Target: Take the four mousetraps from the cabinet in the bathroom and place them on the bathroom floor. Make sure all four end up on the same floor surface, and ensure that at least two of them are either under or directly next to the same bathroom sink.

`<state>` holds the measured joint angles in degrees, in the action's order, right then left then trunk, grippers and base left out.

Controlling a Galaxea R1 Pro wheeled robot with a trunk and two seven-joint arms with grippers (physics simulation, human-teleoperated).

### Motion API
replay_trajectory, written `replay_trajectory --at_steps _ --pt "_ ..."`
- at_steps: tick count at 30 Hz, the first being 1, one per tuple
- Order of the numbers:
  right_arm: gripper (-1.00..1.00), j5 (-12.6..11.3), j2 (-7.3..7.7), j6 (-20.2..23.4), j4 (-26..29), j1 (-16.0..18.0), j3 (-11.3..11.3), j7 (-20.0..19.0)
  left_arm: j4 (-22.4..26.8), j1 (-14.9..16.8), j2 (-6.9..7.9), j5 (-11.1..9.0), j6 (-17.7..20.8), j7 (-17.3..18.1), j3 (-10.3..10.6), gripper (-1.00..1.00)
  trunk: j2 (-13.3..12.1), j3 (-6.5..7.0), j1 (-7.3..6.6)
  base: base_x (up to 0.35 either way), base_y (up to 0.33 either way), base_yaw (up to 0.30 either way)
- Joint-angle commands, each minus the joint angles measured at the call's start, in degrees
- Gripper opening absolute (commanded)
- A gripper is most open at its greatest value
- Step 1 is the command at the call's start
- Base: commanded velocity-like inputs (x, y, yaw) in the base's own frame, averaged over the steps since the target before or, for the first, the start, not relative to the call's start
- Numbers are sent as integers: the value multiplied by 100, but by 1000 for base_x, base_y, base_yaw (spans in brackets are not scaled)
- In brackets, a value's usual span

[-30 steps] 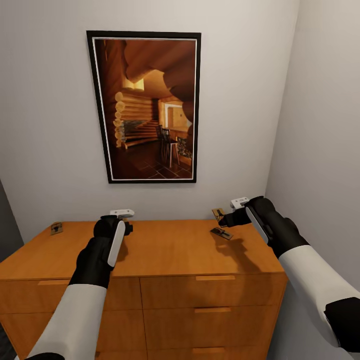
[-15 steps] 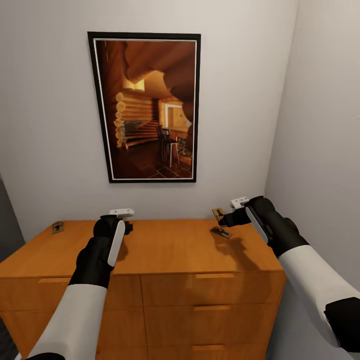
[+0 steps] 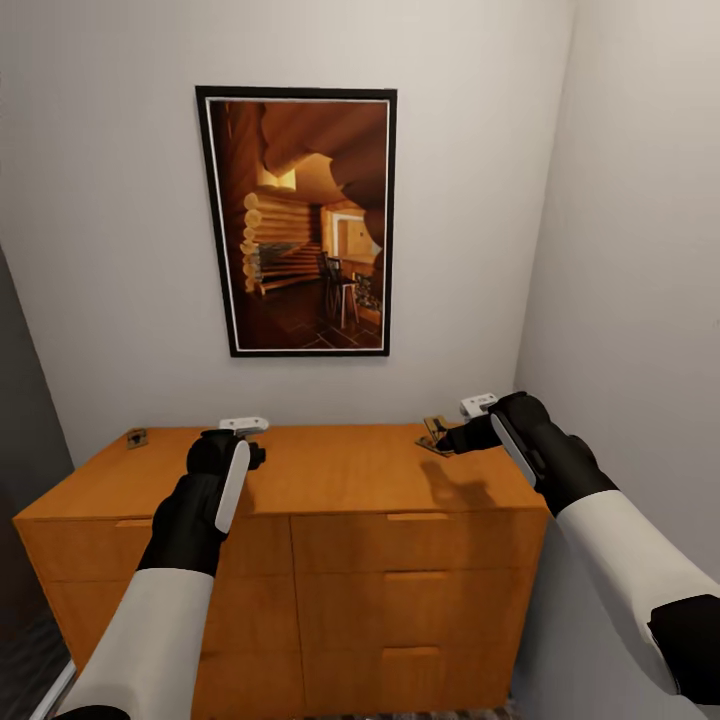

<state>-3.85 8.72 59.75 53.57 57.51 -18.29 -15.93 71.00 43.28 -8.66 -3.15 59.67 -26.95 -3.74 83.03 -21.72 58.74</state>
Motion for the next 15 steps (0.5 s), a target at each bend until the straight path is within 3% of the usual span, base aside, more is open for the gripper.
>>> replay_trajectory --at_steps 1,15 --pt "-100 -54 7 25 5 6 -17 20 4 5 -6 -27 19 -38 -7 -100 5 -7 -1 -57 0 0" --pt "-100 -63 6 25 2 6 -14 20 -15 5 -4 -69 19 -38 -13 -100 5 -7 -1 -9 0 0"
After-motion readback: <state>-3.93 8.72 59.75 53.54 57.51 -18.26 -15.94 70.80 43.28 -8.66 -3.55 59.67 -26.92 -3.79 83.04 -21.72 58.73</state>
